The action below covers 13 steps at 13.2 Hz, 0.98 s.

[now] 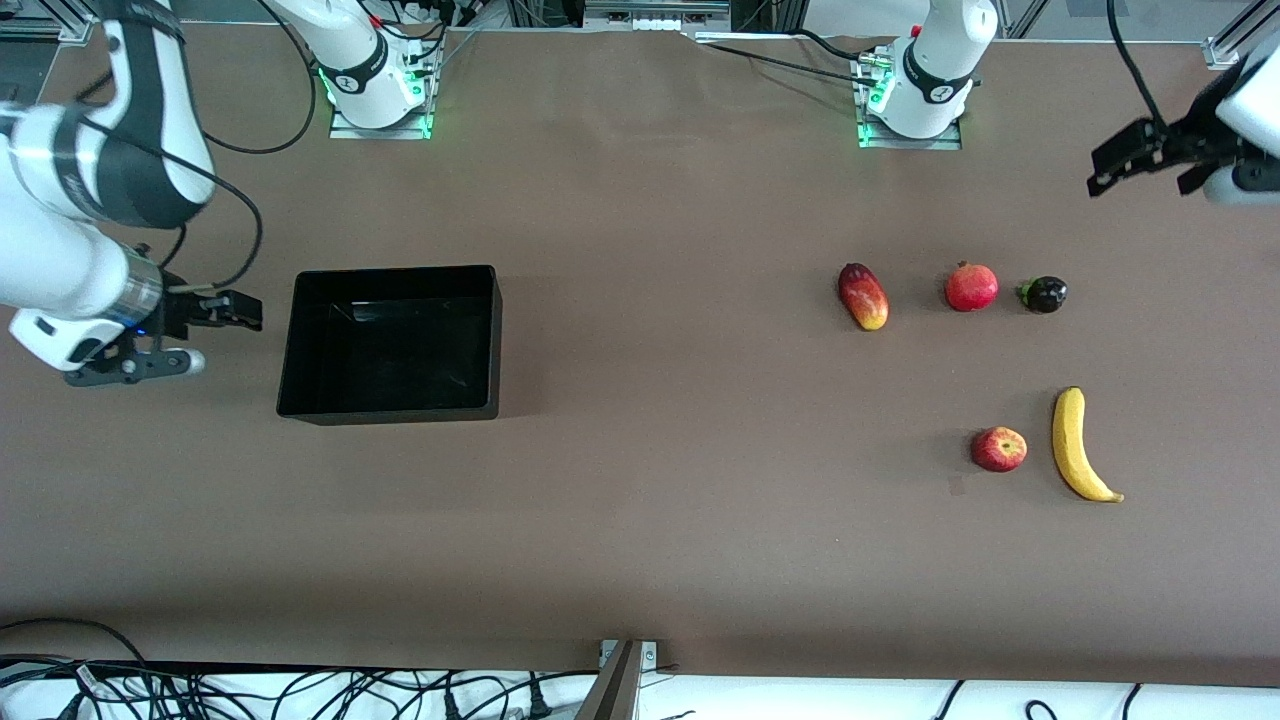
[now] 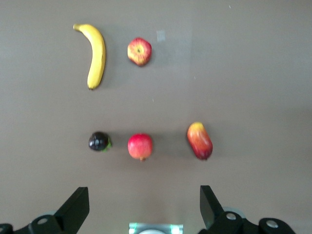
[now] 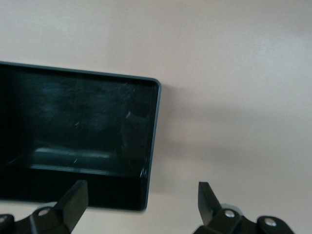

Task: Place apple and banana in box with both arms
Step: 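Reach the right gripper to the box rim while the left gripper reaches the apple, then grasp the box rim with the right gripper while the left gripper grasps the apple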

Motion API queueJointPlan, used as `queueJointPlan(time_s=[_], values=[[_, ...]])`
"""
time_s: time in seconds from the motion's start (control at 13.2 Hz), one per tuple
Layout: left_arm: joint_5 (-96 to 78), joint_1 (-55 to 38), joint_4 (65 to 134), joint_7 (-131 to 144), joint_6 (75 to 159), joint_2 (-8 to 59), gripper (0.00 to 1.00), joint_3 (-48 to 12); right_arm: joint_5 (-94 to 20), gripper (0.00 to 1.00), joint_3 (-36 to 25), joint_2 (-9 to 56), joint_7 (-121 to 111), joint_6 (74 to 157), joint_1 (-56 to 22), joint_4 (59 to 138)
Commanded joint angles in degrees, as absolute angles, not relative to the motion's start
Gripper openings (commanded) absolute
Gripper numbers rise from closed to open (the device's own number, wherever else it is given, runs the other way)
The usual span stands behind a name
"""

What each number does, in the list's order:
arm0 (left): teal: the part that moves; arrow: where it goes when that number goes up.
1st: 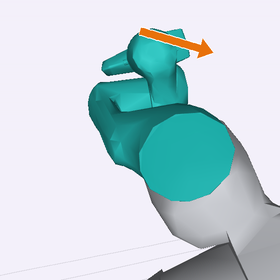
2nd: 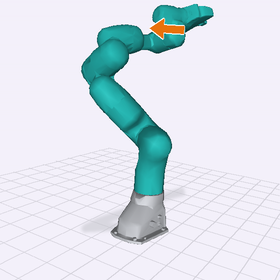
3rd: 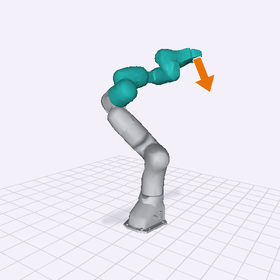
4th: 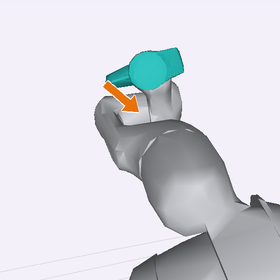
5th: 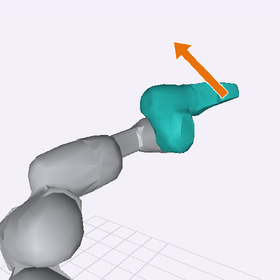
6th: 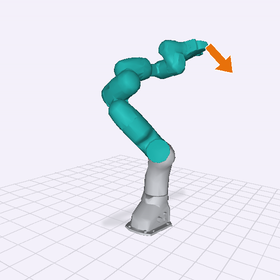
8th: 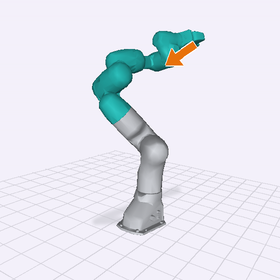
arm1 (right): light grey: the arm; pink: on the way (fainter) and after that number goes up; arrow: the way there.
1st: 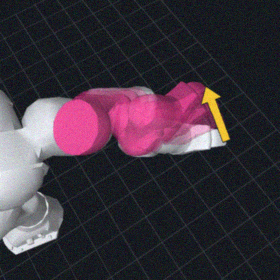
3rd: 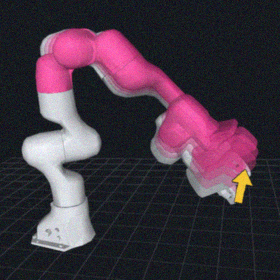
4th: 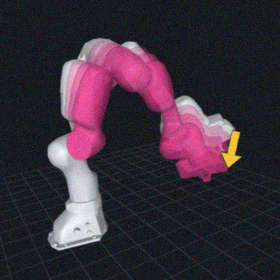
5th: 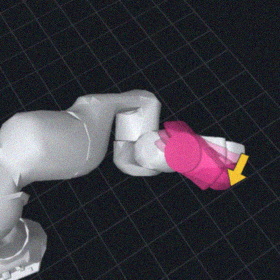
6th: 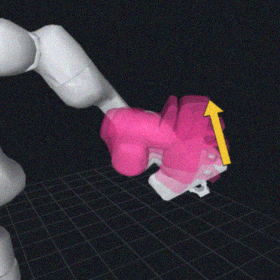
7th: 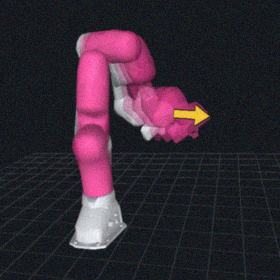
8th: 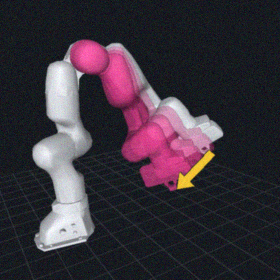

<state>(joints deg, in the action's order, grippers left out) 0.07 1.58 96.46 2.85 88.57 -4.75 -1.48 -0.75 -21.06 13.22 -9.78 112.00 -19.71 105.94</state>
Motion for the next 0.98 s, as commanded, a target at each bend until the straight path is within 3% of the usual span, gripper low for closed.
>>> queueJointPlan(time_s=[0.0,0.38,0.53,0.61,0.68,0.83,0.91], values=[[1.14,2.81,96.06,1.14,97.43,4.01,1.00,-0.97,-0.70,1.00,-21.18,13.18,-8.79,123.88,-19.51,116.25],[1.05,3.42,95.71,1.23,117.56,20.10,1.00,-0.79,-4.57,1.00,-21.27,15.47,-8.79,137.35,-18.90,127.51],[1.14,4.22,95.80,1.14,124.25,24.59,1.00,-0.44,-4.57,0.93,-21.27,16.26,-9.05,142.10,-18.90,131.20],[1.14,4.22,95.80,1.23,127.24,26.52,1.00,-0.44,-4.57,0.82,-21.27,16.26,-9.14,142.99,-18.90,132.09],[1.14,4.22,95.80,1.49,129.70,28.46,1.00,-0.35,-4.57,0.65,-21.27,16.26,-9.40,142.82,-18.90,132.27],[1.14,4.31,96.24,1.58,135.50,31.71,1.00,-0.35,-4.57,0.17,-21.27,16.26,-9.67,142.65,-18.90,132.28],[1.14,4.31,96.50,1.93,137.01,32.69,1.00,-0.35,-4.57,0.00,-21.27,16.35,-9.58,142.56,-18.90,132.19]])
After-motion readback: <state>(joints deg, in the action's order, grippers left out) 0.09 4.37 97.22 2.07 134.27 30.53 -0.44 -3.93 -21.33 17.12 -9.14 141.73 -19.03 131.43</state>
